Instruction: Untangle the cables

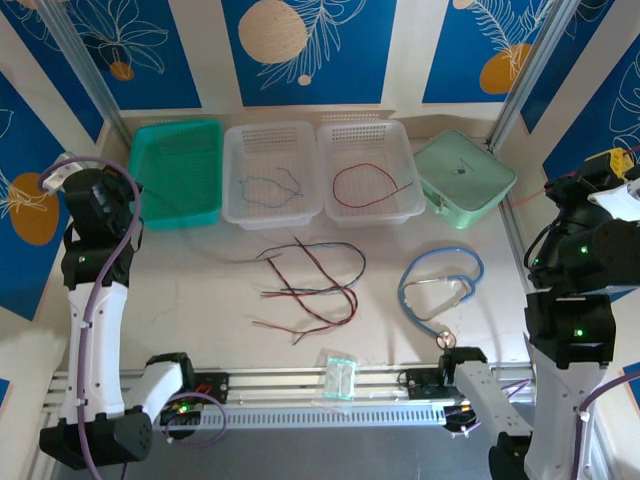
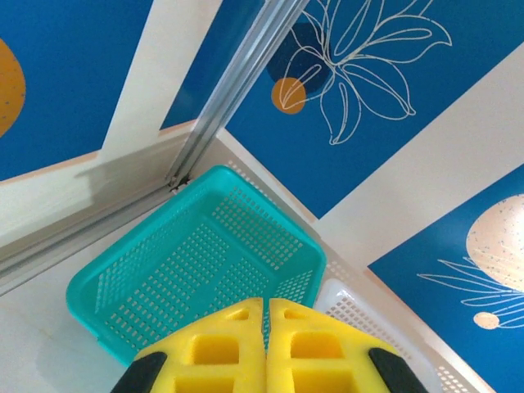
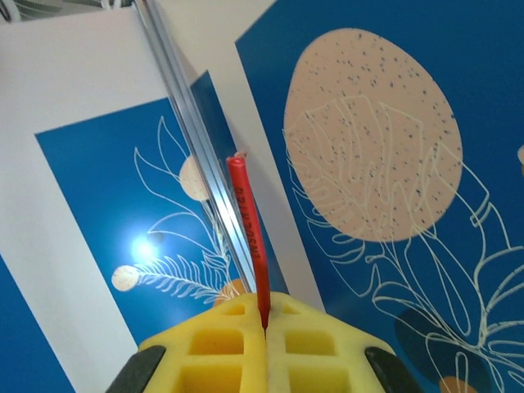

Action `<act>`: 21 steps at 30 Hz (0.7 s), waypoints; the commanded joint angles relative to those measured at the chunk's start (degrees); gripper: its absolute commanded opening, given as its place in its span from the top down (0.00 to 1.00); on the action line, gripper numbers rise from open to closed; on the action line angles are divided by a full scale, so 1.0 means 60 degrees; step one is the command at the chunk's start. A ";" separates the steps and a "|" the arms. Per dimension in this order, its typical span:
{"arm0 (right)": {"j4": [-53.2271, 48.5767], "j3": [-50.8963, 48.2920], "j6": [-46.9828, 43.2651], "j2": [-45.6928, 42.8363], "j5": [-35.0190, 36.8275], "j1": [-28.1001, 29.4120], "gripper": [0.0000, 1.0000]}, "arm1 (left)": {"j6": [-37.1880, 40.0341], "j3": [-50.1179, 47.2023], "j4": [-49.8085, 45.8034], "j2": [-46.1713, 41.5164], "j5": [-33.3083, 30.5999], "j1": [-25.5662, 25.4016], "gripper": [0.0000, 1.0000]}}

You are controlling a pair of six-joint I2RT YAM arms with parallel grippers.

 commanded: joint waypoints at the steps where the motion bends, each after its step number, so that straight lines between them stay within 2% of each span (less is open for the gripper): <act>1: -0.0085 0.0147 0.0452 -0.0001 -0.0293 -0.0224 1.00 | -0.0173 0.0093 0.0217 0.0001 0.0002 0.0161 1.00; 8: -0.0012 0.0560 0.0908 0.0316 -0.2104 -0.0427 1.00 | -0.0264 0.0210 0.0473 -0.0030 0.0477 0.0167 1.00; 14: 0.0263 0.1572 0.1432 0.1273 -0.3215 -0.0428 1.00 | -0.0265 0.0197 0.0518 -0.0010 0.0705 0.0171 1.00; 21: 0.0539 0.2868 0.3674 0.3027 -0.5321 -0.0269 1.00 | -0.0467 -0.0160 0.0427 -0.0161 0.0898 0.0172 1.00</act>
